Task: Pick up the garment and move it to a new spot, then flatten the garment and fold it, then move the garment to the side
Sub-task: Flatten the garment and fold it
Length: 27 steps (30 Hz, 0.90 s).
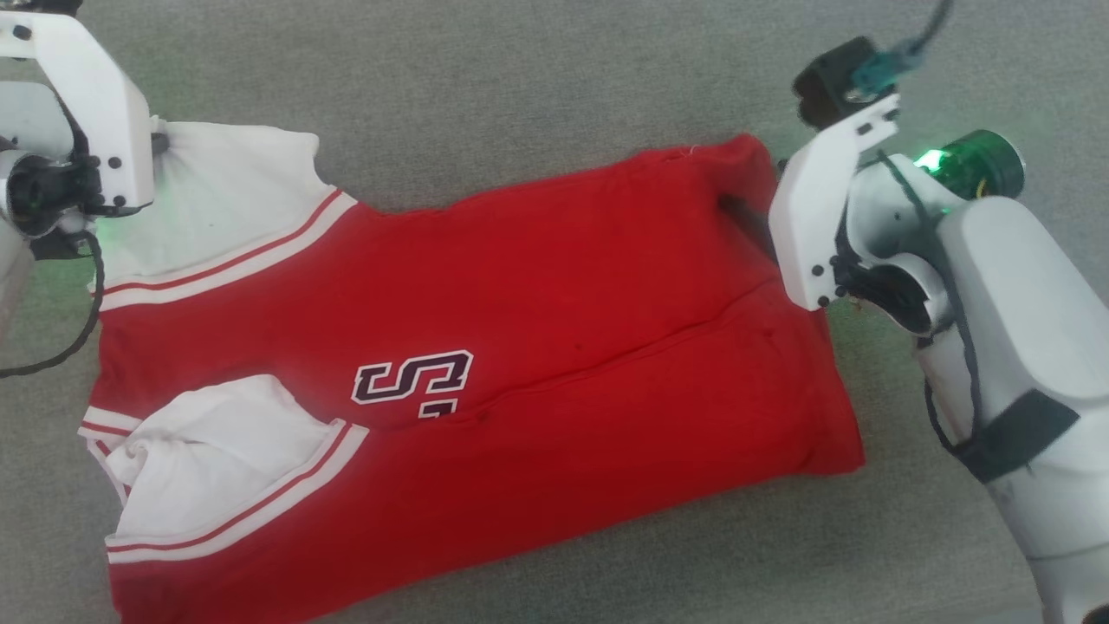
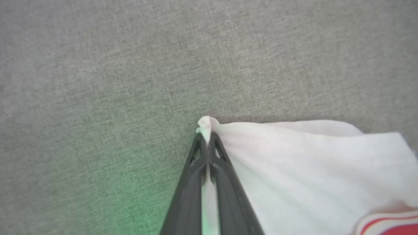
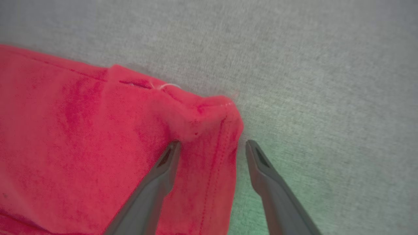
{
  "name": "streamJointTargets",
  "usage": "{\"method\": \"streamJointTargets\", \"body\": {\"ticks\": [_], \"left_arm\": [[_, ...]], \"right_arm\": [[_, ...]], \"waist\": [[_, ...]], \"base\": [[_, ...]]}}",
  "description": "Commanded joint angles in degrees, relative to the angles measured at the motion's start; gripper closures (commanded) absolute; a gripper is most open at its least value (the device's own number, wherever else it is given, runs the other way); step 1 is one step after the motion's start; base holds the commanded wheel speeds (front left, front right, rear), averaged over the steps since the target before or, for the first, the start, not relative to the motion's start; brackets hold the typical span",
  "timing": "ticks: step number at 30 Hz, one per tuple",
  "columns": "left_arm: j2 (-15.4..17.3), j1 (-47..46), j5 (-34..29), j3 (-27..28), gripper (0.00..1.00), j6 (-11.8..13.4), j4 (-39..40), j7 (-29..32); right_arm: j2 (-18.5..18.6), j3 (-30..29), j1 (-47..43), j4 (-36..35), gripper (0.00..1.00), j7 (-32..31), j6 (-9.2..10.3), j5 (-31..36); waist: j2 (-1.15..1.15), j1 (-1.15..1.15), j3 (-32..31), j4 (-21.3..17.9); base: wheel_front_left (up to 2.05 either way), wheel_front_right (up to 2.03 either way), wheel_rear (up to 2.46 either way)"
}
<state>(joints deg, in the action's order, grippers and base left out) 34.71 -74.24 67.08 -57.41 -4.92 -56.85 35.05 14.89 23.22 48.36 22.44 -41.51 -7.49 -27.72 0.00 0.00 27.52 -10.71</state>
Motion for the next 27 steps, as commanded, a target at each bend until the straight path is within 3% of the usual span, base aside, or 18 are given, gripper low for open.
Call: {"method": "streamJointTargets", "body": {"ticks": [1, 6, 7, 8, 18, 27], "left_arm": [[-1.1, 2.1, -0.3, -1.1, 1.00, -0.3, -0.8, 0.4], [-2.4, 1.8, -0.1, -1.1, 1.00, -1.0, -2.2, -0.6], [-2.6, 1.8, -0.1, -1.1, 1.00, -1.0, -2.4, -1.2], [-2.8, 1.7, -0.2, -1.1, 1.00, -1.3, -2.5, -1.4], [-4.3, -0.5, 0.8, -0.9, 1.00, -2.0, -2.6, -0.6], [-3.5, -0.5, 0.0, -2.3, 1.00, -1.9, 2.9, 2.3]], "right_arm": [[0.1, 0.5, 0.8, 0.9, 0.00, -0.6, 0.00, -0.3], [-0.3, 4.2, 3.8, 7.6, 0.00, -3.8, 0.01, -2.2], [-0.4, 4.6, 4.1, 8.6, 0.57, -4.2, 0.01, -2.6], [-0.3, 5.3, 4.5, 9.4, 1.00, -4.1, 0.00, -2.8], [3.4, 5.8, 5.0, 11.5, 1.00, 2.8, 0.05, -3.3], [7.0, 3.7, 0.1, 7.0, 1.00, 5.6, 0.05, -4.0]], "waist": [[0.00, 0.00, 0.0, 0.2], [0.00, 0.00, -0.2, 1.2], [0.00, 0.00, -0.4, 1.3], [0.00, 0.00, -0.5, 1.6], [0.00, 0.00, -4.3, 5.0], [0.00, 0.00, -8.7, 8.0]], "base": [[0.00, 0.00, 0.00], [0.00, 0.00, 0.00], [0.00, 0.00, 0.00], [0.00, 0.00, 0.00], [0.00, 0.00, 0.00], [0.00, 0.00, 0.00]]}}
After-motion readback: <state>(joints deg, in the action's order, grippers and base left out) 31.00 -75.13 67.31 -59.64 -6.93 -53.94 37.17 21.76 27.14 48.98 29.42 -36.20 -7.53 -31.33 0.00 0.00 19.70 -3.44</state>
